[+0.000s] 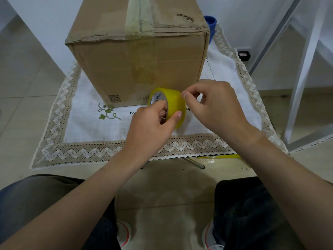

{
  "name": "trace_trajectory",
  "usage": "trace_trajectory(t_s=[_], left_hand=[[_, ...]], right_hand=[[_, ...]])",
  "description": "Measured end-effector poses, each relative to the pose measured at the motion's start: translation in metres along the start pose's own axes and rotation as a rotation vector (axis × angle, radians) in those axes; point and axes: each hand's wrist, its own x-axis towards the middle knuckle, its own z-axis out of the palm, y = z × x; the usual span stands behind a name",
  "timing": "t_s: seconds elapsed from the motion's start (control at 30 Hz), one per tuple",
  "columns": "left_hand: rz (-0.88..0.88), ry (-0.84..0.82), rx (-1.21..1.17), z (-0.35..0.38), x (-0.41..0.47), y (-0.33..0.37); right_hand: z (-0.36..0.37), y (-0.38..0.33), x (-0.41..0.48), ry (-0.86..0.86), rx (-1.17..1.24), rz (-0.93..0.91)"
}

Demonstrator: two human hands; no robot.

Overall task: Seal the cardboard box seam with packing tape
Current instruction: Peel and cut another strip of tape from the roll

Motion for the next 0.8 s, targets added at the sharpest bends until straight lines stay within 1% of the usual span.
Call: trace_trajectory(t_s=[0.1,0.2,0.27,0.43,0.6,0.8], left_hand=[[-0.013,-0.002,-0.033,-0.001,0.002,-0.001],[-0.027,-0.005,-0.056,-0.001,0.003,-0.002],[-0.031,-0.018,-0.068,-0.001,0.003,-0.002],[-0.017,-0.054,-0.082,-0.002,0.001,0.000],[-0.014,-0.006,0.000,-0.002,0.003,0.003],[-0.030,0.007,-0.017,-0.002,0.004,0.007]], right_hand=[[-0.002,-0.002,0.000,-0.039,0.032,0.008],[-0.003,-0.002,0.000,-0.096,0.134,0.072],[-0.003,0.000,0.001,-0.107,0.160,0.108],[-0.002,-0.003,0.001,-0.091,0.091,0.110],[0.002,-0.009,-0.003,-0.047,-0.058,0.066],[0.002,-0.015,-0.008,0.041,-0.086,-0.021]])
